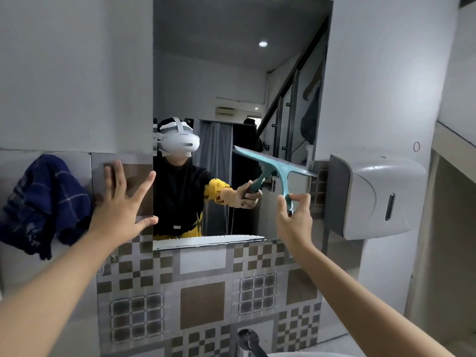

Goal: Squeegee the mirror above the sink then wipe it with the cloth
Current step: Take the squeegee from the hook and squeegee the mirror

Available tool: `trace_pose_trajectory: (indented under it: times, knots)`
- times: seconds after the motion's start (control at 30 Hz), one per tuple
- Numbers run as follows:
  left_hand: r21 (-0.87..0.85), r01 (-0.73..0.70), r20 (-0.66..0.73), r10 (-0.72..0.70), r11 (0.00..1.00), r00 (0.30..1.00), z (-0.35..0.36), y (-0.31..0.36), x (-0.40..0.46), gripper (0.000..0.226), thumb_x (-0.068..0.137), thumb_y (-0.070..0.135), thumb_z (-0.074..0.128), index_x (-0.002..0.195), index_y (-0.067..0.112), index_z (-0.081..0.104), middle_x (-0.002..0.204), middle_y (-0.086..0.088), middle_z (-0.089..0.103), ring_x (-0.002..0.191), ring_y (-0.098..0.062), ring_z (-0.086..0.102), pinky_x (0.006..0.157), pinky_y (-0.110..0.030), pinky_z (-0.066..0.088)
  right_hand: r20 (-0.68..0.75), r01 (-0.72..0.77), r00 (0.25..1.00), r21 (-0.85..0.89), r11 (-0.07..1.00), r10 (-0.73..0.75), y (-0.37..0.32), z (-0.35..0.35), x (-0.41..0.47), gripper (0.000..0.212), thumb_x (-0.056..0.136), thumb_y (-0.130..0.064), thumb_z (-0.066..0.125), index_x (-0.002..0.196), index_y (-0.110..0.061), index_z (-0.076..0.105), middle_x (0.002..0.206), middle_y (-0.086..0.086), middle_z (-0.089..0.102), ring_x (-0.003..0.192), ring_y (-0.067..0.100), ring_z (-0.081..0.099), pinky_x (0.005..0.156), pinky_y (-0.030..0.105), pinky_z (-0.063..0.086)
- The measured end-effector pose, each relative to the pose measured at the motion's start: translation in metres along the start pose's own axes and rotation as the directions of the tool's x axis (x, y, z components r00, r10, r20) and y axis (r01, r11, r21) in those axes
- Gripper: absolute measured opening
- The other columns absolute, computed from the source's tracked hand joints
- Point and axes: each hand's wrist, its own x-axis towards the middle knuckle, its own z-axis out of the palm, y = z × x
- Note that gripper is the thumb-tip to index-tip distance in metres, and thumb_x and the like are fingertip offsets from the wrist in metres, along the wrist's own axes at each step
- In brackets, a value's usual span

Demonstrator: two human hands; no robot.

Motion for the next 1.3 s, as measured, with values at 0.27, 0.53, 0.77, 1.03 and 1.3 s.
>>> trace_pose_trajectory:
  times: [0.27, 0.53, 0.77, 1.03, 1.3]
  knots:
    - [-0.005, -0.01, -0.011, 0.01, 1.0, 1.0, -0.001, 0.0, 0.0, 0.11, 0.072, 0.061, 0.062, 0.139, 0.045, -0.024, 0.142, -0.011, -0.048, 0.127, -0.034, -0.042, 0.098, -0.067, 0.035, 0.001, -0.254, 0.965, 0.266, 0.93, 0.263, -0.048, 0.039, -0.028, 0.022, 0.098, -0.032, 0.048, 0.107, -0.015, 0.037, 0.079, 0.007, 0.053, 0.037, 0.014, 0.05, 0.034, 0.02, 0.04]
    - [-0.086, -0.061, -0.04, 0.057, 0.994, 0.998, -0.001, -0.003, -0.001, 0.101, 0.072, 0.073, 0.048, 0.135, 0.049, -0.027, 0.144, -0.013, -0.044, 0.131, -0.038, -0.036, 0.094, -0.067, 0.041, 0.016, -0.338, 0.93, 0.437, 0.834, 0.368, -0.088, 0.102, -0.062, 0.022, 0.097, -0.032, 0.049, 0.099, -0.017, 0.033, 0.077, 0.01, 0.058, 0.048, 0.024, 0.056, 0.044, 0.028, 0.047]
    - [-0.088, -0.075, -0.096, 0.067, 0.993, 0.993, 0.01, 0.0, -0.019, 0.11, 0.061, 0.06, 0.073, 0.148, 0.031, 0.013, 0.151, -0.034, -0.003, 0.138, -0.051, -0.001, 0.085, -0.061, 0.048, 0.088, -0.31, 0.95, 0.382, 0.871, 0.299, -0.101, 0.146, -0.099, 0.023, 0.095, -0.035, 0.051, 0.099, -0.022, 0.033, 0.087, 0.01, 0.063, 0.069, 0.026, 0.066, 0.057, 0.034, 0.053]
    - [-0.089, -0.128, -0.169, 0.111, 0.988, 0.979, 0.03, -0.006, -0.026, 0.113, 0.056, 0.053, 0.08, 0.148, 0.025, 0.021, 0.15, -0.038, 0.0, 0.138, -0.053, 0.0, 0.102, -0.061, 0.028, 0.16, -0.06, 0.987, 0.176, 0.983, 0.032, -0.084, 0.141, -0.121, 0.021, 0.096, -0.029, 0.053, 0.102, -0.018, 0.036, 0.073, -0.007, 0.051, 0.06, 0.005, 0.05, 0.048, 0.014, 0.041]
    - [-0.129, -0.08, -0.084, 0.07, 0.988, 0.994, 0.037, -0.004, -0.032, 0.107, 0.071, 0.054, 0.069, 0.147, 0.039, -0.005, 0.15, -0.022, -0.03, 0.137, -0.04, -0.027, 0.109, -0.056, 0.003, 0.182, 0.217, 0.959, 0.022, 0.976, -0.217, -0.048, 0.124, -0.109, 0.02, 0.092, -0.025, 0.06, 0.095, -0.022, 0.041, 0.069, -0.01, 0.051, 0.046, 0.007, 0.041, 0.045, 0.02, 0.036]
